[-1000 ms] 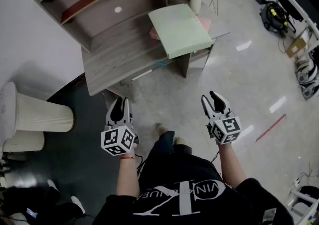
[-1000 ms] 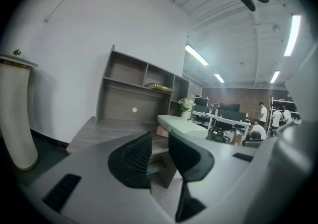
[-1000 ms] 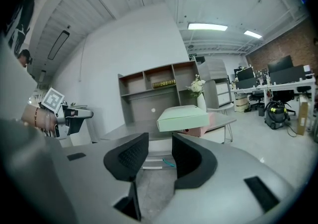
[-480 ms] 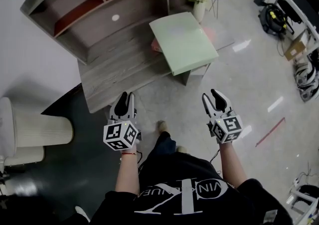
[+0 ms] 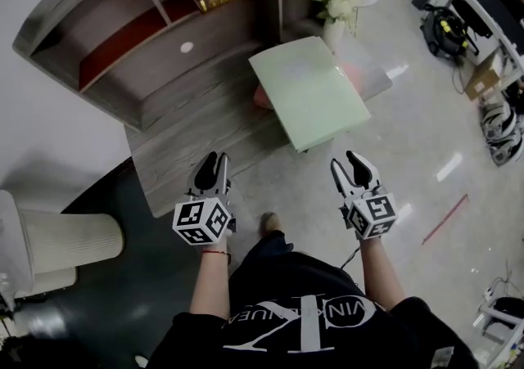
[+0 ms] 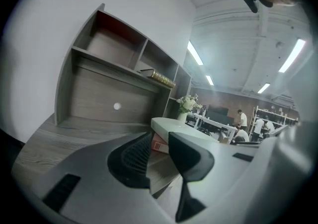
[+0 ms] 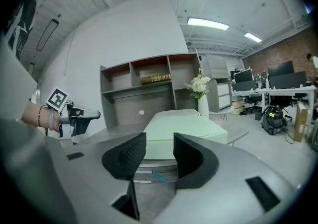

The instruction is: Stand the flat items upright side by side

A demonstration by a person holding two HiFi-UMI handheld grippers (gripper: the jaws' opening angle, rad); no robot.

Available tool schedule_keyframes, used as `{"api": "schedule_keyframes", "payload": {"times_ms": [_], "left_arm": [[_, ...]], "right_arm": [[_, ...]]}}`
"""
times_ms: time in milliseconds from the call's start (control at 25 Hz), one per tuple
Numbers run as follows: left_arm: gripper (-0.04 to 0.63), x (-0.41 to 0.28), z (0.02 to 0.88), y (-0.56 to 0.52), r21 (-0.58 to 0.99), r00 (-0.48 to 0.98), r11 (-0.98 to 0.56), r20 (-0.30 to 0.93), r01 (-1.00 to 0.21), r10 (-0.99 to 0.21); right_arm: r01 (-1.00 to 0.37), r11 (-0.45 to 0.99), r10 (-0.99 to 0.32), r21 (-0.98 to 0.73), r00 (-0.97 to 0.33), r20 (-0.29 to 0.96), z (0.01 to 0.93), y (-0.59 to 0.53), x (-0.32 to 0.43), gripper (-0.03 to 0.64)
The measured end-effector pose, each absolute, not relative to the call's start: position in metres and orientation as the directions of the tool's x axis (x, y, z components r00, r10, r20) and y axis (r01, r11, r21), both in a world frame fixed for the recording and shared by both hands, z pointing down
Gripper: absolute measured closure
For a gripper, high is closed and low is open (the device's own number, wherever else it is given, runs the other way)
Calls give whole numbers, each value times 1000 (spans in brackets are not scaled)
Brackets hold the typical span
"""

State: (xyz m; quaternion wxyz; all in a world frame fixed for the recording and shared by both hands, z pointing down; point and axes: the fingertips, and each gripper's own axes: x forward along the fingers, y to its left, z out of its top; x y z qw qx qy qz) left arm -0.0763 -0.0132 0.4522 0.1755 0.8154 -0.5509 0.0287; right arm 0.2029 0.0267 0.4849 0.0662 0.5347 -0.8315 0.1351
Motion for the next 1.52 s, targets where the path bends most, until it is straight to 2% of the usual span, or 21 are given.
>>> {"api": "schedule_keyframes", "payload": {"times_ms": [360, 680, 1160, 1360, 1520], "left_arm": [[493, -55, 475, -69, 370, 538, -432, 260, -822, -802], [368, -4, 504, -101, 593, 699, -465, 250, -657, -670], [220, 58, 544, -144, 808, 782, -322, 248, -492, -572], [201, 79, 563, -155, 874, 809, -241, 244, -423, -535], [201, 87, 568, -170, 912, 807, -183, 214, -366, -550]], "right_arm": [[-941, 304, -897, -146, -335, 288, 493, -8, 202, 423], [-950, 295, -891, -104, -313, 329, 496, -22, 217, 410], [-954, 298, -873, -21, -281, 399, 492, -100, 267, 399], [-944, 322, -820, -66, -313, 480, 502, -148, 290, 386], [-936, 343, -760, -83, -328, 561, 517, -185, 297, 377]]}}
